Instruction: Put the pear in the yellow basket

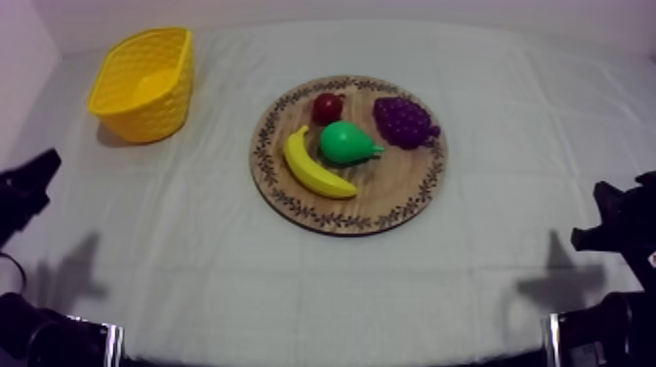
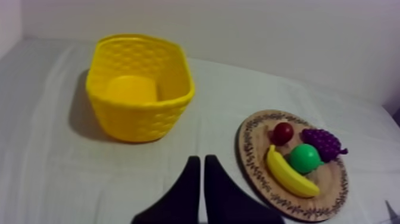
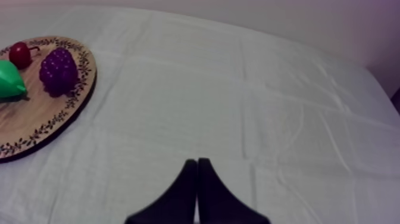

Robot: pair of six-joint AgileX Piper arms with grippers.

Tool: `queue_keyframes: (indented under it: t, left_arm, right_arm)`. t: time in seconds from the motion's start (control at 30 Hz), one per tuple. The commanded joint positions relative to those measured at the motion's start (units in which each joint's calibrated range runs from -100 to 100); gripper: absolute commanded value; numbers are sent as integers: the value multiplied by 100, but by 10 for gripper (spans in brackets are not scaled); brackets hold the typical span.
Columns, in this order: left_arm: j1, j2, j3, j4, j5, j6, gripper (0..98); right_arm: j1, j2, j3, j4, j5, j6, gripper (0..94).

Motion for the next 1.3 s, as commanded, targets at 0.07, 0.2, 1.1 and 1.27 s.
queue_keyframes:
  t: [0.07, 0.2, 1.1, 1.27]
  left_arm:
    - [420, 1671, -1929, -69, 155, 14, 0]
    - [865, 2765, -3165, -183, 399, 81, 0]
    - [2048, 8222, -6394, 37, -63, -1802, 130]
    - [1988, 8679, -6466, 400, -81, -2518, 136]
  right_arm:
    - [-1, -2, 4, 0, -3, 3, 3]
    - [-1, -2, 4, 0, -3, 1, 3]
    - [-1, -2, 4, 0, -3, 3, 3]
    - [-1, -2, 4, 0, -3, 3, 3]
